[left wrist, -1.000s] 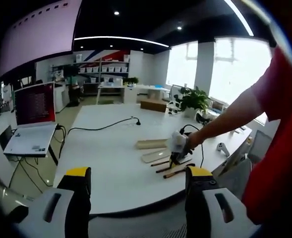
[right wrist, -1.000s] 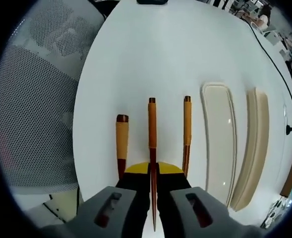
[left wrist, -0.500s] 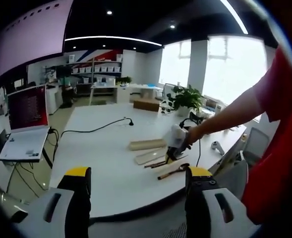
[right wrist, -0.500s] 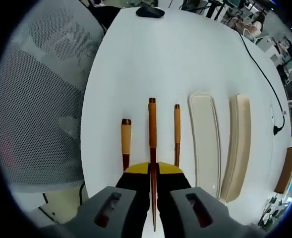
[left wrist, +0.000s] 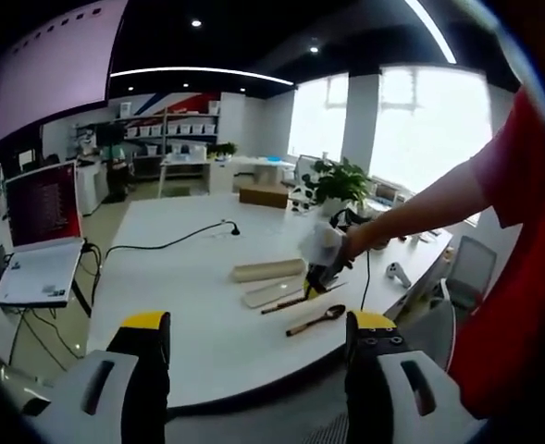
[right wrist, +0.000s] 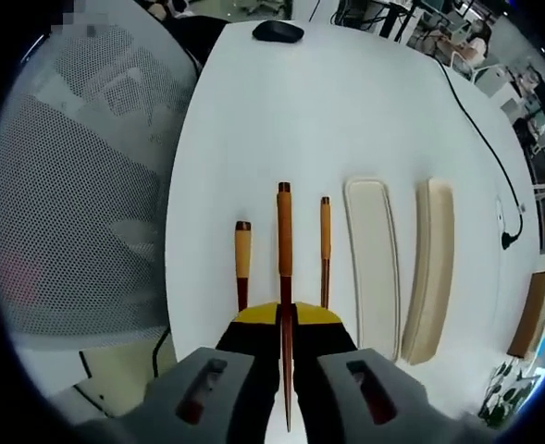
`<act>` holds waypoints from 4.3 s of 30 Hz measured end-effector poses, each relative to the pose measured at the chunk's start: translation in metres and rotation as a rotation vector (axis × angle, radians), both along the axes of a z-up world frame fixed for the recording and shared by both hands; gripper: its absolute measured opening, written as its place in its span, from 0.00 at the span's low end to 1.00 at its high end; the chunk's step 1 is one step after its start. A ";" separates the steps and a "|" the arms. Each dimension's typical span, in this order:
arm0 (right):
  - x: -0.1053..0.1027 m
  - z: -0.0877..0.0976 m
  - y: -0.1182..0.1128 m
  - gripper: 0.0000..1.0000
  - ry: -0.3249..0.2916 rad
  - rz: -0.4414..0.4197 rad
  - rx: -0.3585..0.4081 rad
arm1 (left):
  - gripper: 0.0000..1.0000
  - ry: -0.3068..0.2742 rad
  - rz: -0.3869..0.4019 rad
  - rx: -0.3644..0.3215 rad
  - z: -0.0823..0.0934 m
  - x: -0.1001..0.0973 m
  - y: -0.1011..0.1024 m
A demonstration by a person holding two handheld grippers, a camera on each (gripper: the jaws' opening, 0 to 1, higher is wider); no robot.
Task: Arrange the utensils inside the cutlery case until each visible utensil rests in its matching compartment.
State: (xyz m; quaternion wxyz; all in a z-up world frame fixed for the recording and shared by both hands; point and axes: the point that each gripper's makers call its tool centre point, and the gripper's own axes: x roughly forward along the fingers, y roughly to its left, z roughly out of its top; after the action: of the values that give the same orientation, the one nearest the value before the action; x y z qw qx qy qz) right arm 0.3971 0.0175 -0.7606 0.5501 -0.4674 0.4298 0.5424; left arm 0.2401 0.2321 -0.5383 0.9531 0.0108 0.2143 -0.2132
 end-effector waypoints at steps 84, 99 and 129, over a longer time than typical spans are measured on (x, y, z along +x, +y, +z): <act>0.073 0.084 -0.011 0.00 0.043 -0.002 -0.083 | 0.78 0.012 0.032 0.026 -0.007 0.031 0.015; 0.095 0.075 0.000 0.00 0.041 -0.042 -0.067 | 0.78 0.047 0.024 0.021 -0.020 0.033 0.015; 0.150 0.065 0.035 0.00 0.042 -0.049 0.014 | 0.77 0.085 0.035 0.030 -0.029 0.039 0.024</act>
State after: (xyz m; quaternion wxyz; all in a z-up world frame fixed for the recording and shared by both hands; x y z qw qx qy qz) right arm 0.5473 0.0525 -0.6952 0.5573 -0.4412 0.4487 0.5417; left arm 0.2791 0.2562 -0.5673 0.9465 0.0123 0.2581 -0.1933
